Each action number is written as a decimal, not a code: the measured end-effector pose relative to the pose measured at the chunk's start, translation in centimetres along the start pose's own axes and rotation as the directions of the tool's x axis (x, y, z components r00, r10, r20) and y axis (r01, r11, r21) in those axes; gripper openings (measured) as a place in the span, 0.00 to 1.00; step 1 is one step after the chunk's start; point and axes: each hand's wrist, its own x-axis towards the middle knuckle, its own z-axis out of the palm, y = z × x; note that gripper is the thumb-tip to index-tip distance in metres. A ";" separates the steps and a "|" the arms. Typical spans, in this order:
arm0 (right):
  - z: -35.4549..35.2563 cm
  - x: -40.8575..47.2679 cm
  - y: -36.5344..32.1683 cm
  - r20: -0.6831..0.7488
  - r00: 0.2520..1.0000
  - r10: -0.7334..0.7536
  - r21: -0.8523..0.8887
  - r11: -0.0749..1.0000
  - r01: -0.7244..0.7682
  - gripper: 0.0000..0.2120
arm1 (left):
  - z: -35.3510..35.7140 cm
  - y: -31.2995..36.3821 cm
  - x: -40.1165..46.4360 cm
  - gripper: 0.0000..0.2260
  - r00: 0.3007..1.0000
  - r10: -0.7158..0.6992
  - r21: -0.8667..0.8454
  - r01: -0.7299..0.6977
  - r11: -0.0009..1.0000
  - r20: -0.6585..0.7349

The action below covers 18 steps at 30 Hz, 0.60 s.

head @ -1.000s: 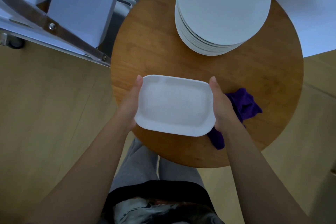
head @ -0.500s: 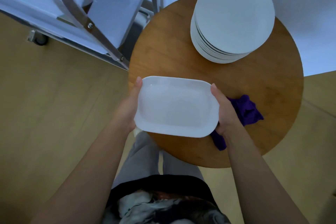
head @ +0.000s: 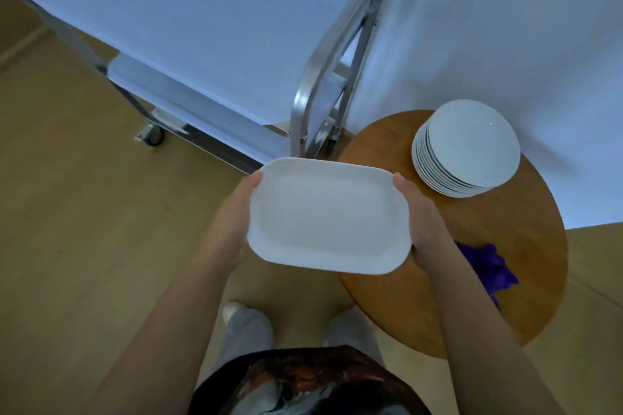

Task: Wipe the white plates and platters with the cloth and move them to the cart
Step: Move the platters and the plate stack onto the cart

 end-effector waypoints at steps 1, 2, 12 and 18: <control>1.6 -0.6 -0.9 -0.006 1.000 -0.026 -0.005 1.000 0.026 0.14 | -1.8 0.8 0.0 0.15 1.000 0.017 0.001 -0.017 1.000 0.012; 3.4 -1.1 -1.8 -0.005 0.999 -0.051 -0.024 0.998 0.051 0.14 | -3.6 1.6 0.1 0.16 0.999 0.035 0.012 -0.035 0.999 0.023; 18.1 -2.4 -10.3 0.077 0.990 -0.120 -0.038 0.992 0.123 0.17 | -18.4 7.6 1.8 0.16 0.985 0.094 -0.090 -0.107 0.990 -0.143; 22.9 0.2 -14.7 0.080 0.977 -0.199 -0.091 0.974 0.206 0.17 | -22.4 11.5 5.3 0.20 0.979 0.118 -0.107 -0.137 0.985 -0.163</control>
